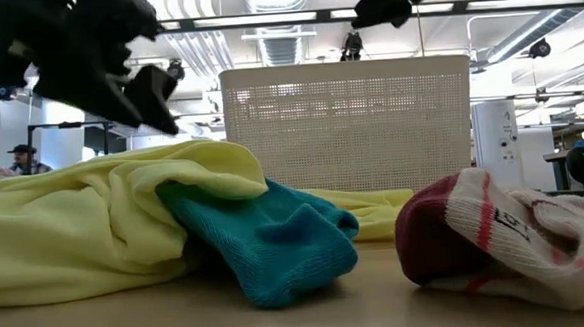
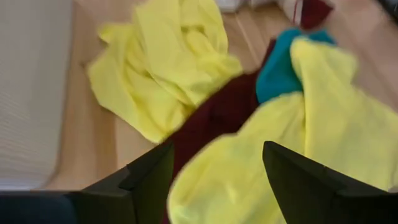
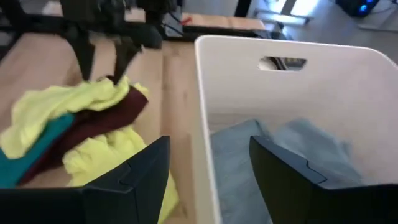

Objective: Sort clothes
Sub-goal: Put the left blue sock into the white bin

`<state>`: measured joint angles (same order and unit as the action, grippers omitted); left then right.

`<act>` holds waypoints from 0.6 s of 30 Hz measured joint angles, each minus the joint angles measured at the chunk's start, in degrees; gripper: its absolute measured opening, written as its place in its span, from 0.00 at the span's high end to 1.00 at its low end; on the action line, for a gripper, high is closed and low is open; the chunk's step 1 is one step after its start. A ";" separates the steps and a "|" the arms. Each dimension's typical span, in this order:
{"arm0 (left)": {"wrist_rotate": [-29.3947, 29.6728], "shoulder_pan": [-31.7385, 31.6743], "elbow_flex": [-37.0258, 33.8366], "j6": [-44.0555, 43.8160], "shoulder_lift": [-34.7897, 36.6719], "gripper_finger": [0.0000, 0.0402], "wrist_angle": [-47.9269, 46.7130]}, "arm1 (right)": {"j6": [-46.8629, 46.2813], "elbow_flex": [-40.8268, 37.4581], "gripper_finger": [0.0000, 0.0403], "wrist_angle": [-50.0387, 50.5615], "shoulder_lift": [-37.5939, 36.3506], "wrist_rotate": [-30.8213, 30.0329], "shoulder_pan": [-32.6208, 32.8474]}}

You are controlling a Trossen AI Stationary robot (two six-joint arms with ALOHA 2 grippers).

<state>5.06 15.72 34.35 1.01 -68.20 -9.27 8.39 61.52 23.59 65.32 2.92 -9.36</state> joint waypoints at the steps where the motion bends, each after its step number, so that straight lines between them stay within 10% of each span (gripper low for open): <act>1: 0.02 0.13 0.00 -0.05 -1.30 0.42 0.13 | -0.49 -1.82 0.49 -2.17 -0.57 -0.11 0.90; 12: -1.48 0.28 2.70 -0.15 -13.38 0.49 -0.42 | -4.84 -12.39 0.50 -14.08 -3.13 -0.66 6.55; 18: -0.70 1.16 8.85 1.91 -16.44 0.74 -11.56 | -4.97 -12.87 0.50 -14.94 -2.74 -2.04 7.28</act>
<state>4.36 16.88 43.20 2.92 -84.64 -20.83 3.42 48.64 8.65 62.58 0.89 -2.09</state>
